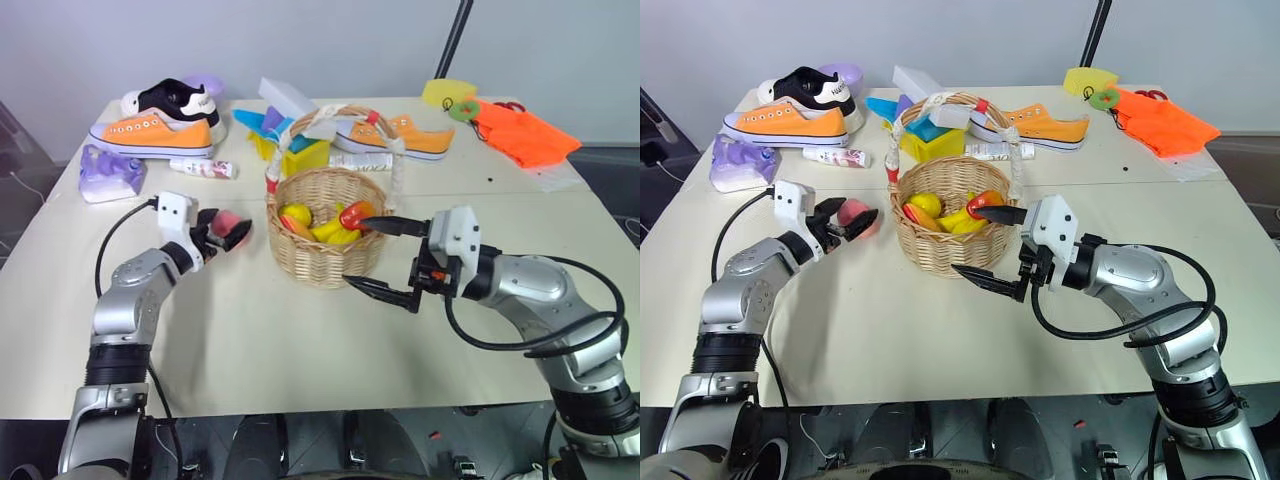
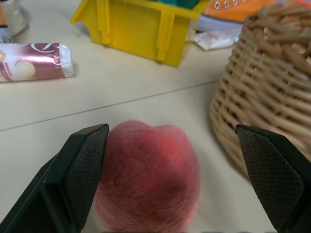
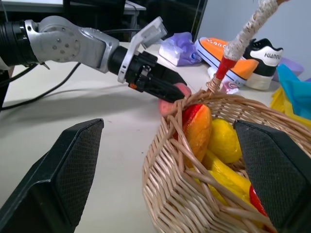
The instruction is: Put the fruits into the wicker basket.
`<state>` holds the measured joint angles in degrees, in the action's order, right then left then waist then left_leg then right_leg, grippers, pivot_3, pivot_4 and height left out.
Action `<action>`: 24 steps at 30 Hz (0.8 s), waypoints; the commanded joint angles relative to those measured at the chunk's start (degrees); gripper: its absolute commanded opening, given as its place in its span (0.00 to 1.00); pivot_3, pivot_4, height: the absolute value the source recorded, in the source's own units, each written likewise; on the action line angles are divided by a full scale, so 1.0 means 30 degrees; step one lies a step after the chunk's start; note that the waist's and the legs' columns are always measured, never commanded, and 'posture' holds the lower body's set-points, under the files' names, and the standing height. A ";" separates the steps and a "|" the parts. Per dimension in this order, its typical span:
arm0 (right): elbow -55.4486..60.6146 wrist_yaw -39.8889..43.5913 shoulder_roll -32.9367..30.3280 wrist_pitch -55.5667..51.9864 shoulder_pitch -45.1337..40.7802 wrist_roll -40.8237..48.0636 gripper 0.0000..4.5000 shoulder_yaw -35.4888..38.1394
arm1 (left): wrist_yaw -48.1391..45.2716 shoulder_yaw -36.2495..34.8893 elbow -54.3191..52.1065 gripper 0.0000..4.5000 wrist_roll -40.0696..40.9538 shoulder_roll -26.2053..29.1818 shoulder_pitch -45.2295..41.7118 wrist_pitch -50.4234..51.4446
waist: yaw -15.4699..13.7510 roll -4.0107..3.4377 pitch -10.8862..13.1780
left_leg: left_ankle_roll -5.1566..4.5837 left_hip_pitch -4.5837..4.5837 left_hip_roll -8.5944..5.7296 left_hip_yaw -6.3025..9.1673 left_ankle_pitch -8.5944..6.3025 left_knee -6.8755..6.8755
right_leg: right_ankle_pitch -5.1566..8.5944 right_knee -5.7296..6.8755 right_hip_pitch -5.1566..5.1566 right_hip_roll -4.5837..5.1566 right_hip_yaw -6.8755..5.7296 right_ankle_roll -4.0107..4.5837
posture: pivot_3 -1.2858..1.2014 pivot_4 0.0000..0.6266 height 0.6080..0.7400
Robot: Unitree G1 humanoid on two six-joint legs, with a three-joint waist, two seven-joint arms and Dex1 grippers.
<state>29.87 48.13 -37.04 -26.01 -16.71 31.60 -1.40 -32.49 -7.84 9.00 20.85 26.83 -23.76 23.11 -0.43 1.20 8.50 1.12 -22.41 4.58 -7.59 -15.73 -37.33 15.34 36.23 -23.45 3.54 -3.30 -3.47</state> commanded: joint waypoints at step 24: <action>-0.0042 -0.0182 0.0206 0.0455 -0.0648 0.0291 1.00 0.0560 | 0.0757 0.0770 0.0280 0.61 -0.2136 -0.0865 -0.0238 -0.0900 | -0.0080 0.0005 -0.0006 | -0.0002 -0.0001 -0.0008 0.0003 -0.0001 -0.0009 | -0.0001 0.0000 0.0011 0.0011 -0.0001 -0.0001 | 0.52 0.24 1.00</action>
<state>29.38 47.54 -36.58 -25.82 -17.57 32.21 -1.27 -29.71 -6.14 11.57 14.26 24.52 -25.07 19.84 -0.67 1.22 8.48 1.11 -22.41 4.56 -7.58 -15.73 -37.35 15.34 36.23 -23.42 3.57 -3.31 -3.48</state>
